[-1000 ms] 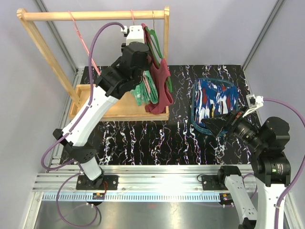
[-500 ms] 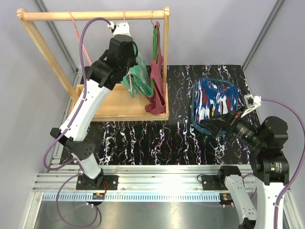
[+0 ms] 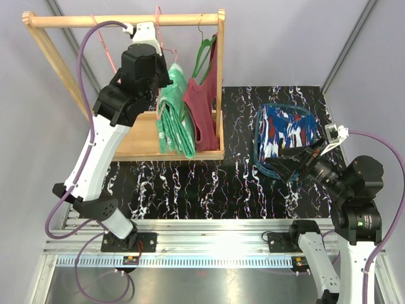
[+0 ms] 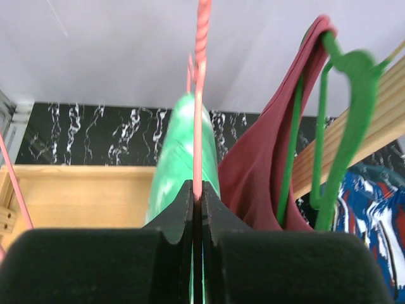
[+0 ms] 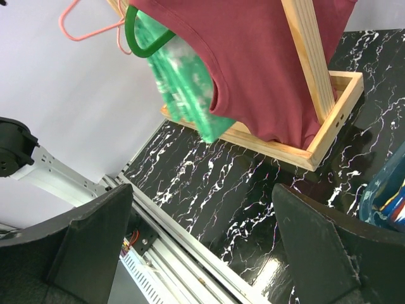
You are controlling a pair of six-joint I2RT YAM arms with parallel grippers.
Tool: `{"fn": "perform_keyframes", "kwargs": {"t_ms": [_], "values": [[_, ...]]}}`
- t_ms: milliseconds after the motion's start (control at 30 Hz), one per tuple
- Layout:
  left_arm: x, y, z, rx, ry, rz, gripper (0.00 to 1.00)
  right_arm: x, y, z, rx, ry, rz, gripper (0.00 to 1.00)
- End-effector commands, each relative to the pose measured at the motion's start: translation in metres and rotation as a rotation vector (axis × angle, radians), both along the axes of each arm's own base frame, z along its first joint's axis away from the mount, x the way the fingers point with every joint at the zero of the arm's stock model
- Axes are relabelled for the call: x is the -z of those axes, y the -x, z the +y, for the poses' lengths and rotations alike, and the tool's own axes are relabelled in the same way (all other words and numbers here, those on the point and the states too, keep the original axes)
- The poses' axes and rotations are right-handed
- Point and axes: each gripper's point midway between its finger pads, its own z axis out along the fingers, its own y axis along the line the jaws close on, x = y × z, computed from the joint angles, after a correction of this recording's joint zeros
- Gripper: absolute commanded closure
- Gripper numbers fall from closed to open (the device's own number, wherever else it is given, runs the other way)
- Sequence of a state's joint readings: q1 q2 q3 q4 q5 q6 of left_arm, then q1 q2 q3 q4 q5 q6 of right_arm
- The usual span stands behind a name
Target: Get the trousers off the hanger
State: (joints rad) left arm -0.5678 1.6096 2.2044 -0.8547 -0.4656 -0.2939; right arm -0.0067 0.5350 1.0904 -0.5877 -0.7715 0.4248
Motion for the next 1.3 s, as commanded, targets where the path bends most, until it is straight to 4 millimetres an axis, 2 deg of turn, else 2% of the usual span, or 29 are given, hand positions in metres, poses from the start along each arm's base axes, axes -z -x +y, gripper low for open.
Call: {"fn": "perform_keyframes", "kwargs": {"t_ms": [0,200,333,400,433,467,500,533,567,600,633,667,700,733,767,800,833,867,900,967,1000,1033,1067,1133,1167,1233,1267], "values": [[-0.106,0.023,0.018,-0.004,0.15,-0.3,1.0,-0.024,-0.001,0.001,-0.01,0.009,-0.082,0.0],[-0.128,0.037,0.022,0.024,0.191,-0.352,1.0,-0.046,-0.009,-0.001,-0.001,0.043,-0.141,0.01],[-0.137,0.047,0.024,0.04,0.219,-0.376,1.0,-0.07,-0.032,-0.008,0.041,0.082,-0.174,0.01],[-0.138,0.053,0.027,0.041,0.231,-0.375,1.0,-0.073,-0.041,-0.01,0.044,0.114,-0.166,0.0],[-0.142,0.061,0.031,0.044,0.252,-0.382,1.0,-0.081,-0.048,-0.005,0.026,0.12,-0.16,0.01],[-0.143,0.067,0.034,0.042,0.262,-0.385,1.0,-0.08,-0.052,-0.005,0.026,0.134,-0.136,0.0],[-0.137,0.068,0.035,0.042,0.264,-0.372,1.0,-0.092,-0.052,-0.004,0.023,0.159,-0.175,0.01],[-0.145,0.082,0.041,0.049,0.297,-0.392,1.0,-0.091,-0.069,-0.007,0.068,0.183,-0.157,0.01],[-0.146,0.088,0.043,0.055,0.309,-0.398,1.0,-0.093,-0.067,0.004,0.033,0.2,-0.17,0.01],[-0.137,0.088,0.04,0.067,0.305,-0.381,1.0,-0.103,-0.065,0.004,0.043,0.239,-0.21,0.01],[-0.146,0.105,0.049,0.069,0.347,-0.408,1.0,-0.102,-0.08,0.004,0.079,0.266,-0.192,0.0],[-0.146,0.11,0.05,0.075,0.36,-0.409,1.0,-0.102,-0.076,0.014,0.041,0.281,-0.192,0.01],[-0.145,0.116,0.05,0.091,0.375,-0.411,1.0,-0.116,-0.073,0.018,0.036,0.284,-0.232,0.01],[-0.138,0.119,0.046,0.105,0.395,-0.392,1.0,-0.114,-0.082,0.023,0.041,0.299,-0.221,0.01],[-0.142,0.132,0.051,0.122,0.421,-0.409,1.0,-0.119,-0.076,0.035,0.002,0.296,-0.244,0.0],[-0.142,0.138,0.05,0.137,0.438,-0.41,1.0,-0.122,-0.076,0.039,-0.004,0.297,-0.26,0.01],[-0.133,0.139,0.041,0.16,0.462,-0.387,1.0,-0.123,-0.078,0.043,0.001,0.301,-0.266,0.01],[-0.136,0.152,0.046,0.174,0.49,-0.4,1.0,-0.126,-0.077,0.05,-0.011,0.294,-0.285,0.0],[-0.135,0.155,0.045,0.183,0.507,-0.398,1.0,-0.124,-0.07,0.063,-0.048,0.299,-0.297,0.0],[-0.126,0.16,0.044,0.18,0.548,-0.372,1.0,-0.121,-0.077,0.073,-0.002,0.324,-0.296,0.01],[-0.127,0.168,0.05,0.176,0.57,-0.38,1.0,-0.117,-0.078,0.08,-0.001,0.36,-0.316,0.01],[-0.127,0.171,0.052,0.166,0.61,-0.38,1.0,-0.114,-0.071,0.097,-0.009,0.378,-0.325,0.01],[-0.121,0.174,0.056,0.157,0.625,-0.375,1.0,-0.114,-0.071,0.107,0.001,0.384,-0.354,0.0],[-0.119,0.176,0.058,0.146,0.668,-0.379,1.0,-0.112,-0.056,0.129,0.026,0.389,-0.377,0.01],[-0.116,0.175,0.059,0.135,0.674,-0.378,1.0,-0.119,-0.052,0.138,0.043,0.353,-0.399,0.01],[-0.107,0.171,0.057,0.112,0.679,-0.357,1.0,-0.11,-0.039,0.157,0.046,0.329,-0.398,0.04],[-0.104,0.17,0.055,0.107,0.679,-0.349,1.0,-0.12,-0.037,0.165,0.066,0.258,-0.416,0.05]]}}
